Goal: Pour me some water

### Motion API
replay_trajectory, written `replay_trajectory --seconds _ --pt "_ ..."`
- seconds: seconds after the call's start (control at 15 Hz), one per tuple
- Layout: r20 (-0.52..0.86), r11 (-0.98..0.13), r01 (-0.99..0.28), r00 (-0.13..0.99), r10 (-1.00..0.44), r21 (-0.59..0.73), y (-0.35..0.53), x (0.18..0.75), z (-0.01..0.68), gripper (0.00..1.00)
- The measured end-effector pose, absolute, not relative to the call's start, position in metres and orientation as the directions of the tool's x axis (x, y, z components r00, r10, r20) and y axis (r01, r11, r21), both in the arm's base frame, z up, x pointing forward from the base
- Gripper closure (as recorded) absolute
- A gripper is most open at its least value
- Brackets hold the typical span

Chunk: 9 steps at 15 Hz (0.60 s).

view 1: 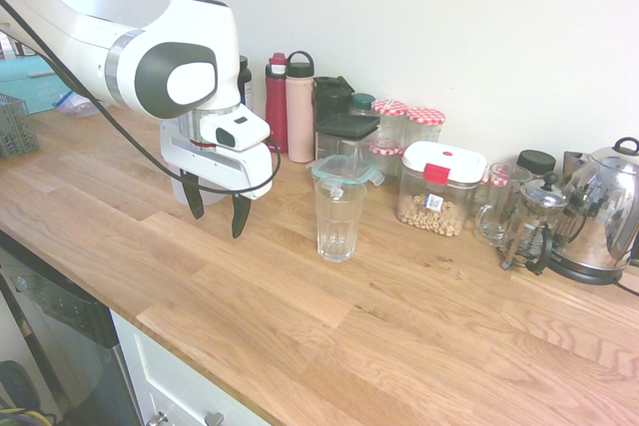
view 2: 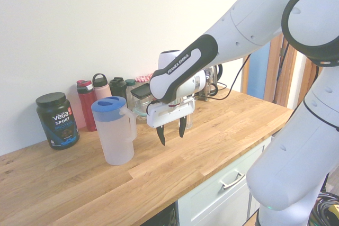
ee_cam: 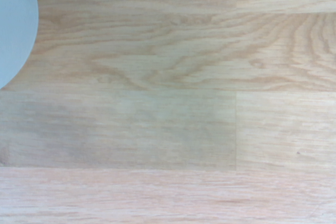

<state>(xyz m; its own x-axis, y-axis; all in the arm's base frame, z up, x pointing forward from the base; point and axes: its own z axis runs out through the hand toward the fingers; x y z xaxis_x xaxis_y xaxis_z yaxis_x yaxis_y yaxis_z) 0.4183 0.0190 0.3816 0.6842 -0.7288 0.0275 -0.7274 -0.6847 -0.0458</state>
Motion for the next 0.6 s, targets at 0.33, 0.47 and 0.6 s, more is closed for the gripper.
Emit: replay_trajectory --seconds 0.33,0.47,0.6 --pt "0.079 -0.720 -0.689 0.715 -0.694 -0.083 0.031 0.421 0.407 0.00" --pt "0.126 -0.748 -0.652 0.737 -0.664 -0.124 0.052 0.417 0.444 0.00" --pt "0.165 -0.778 -0.608 0.760 -0.628 -0.161 0.077 0.406 0.483 0.00"
